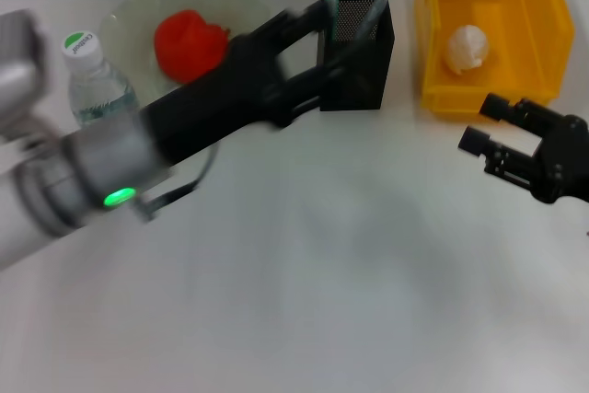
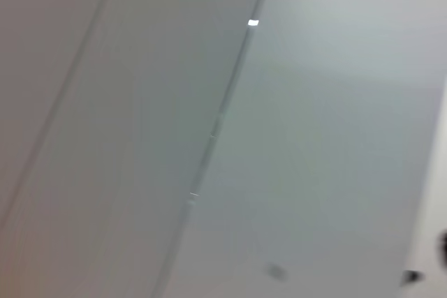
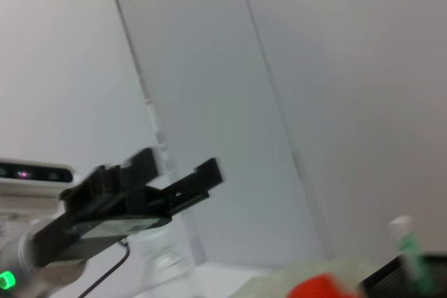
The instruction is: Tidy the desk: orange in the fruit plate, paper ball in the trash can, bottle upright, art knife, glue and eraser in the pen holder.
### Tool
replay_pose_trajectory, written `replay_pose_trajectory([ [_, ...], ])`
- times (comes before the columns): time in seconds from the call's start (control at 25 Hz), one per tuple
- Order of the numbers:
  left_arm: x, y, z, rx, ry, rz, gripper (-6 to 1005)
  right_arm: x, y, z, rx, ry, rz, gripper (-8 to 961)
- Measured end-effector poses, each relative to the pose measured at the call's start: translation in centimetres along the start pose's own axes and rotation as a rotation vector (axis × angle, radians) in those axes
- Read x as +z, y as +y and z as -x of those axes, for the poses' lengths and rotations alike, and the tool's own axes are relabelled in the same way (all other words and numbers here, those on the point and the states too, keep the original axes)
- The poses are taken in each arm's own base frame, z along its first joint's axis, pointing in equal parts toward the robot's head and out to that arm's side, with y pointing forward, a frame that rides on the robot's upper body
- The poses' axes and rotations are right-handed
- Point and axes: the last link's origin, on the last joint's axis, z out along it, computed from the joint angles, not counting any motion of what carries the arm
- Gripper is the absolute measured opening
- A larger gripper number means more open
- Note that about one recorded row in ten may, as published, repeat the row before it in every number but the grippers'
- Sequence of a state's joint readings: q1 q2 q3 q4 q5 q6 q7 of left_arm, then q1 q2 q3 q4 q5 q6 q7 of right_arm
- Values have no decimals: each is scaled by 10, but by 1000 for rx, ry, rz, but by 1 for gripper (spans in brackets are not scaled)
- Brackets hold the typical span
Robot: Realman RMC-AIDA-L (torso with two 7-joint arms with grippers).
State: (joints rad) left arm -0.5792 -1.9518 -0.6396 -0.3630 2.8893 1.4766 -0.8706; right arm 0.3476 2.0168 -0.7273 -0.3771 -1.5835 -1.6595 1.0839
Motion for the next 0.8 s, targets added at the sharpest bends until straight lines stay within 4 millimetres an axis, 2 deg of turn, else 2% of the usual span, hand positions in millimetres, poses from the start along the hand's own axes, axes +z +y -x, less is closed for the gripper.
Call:
replay_pose_trajectory([
  [0.04,0,0,0,0,0,0,808,0,2,1,14,24,35,678],
  [0.08,-34,2,-4,-23,-38,73,808,1,4,2,30,60,79,678],
  [0.16,-48,4,-6,-17,-78,110,808,4,8,5,51,125,164,678],
  [0.36,-81,1,-2,8,-323,185,808,19,17,5,47,210,274,678],
  [0.56,-90,-4,-4,28,-400,188,808,37,26,1,0,271,338,678],
  [0.8,-94,-8,-5,33,-440,173,808,47,28,-1,-24,279,349,764],
])
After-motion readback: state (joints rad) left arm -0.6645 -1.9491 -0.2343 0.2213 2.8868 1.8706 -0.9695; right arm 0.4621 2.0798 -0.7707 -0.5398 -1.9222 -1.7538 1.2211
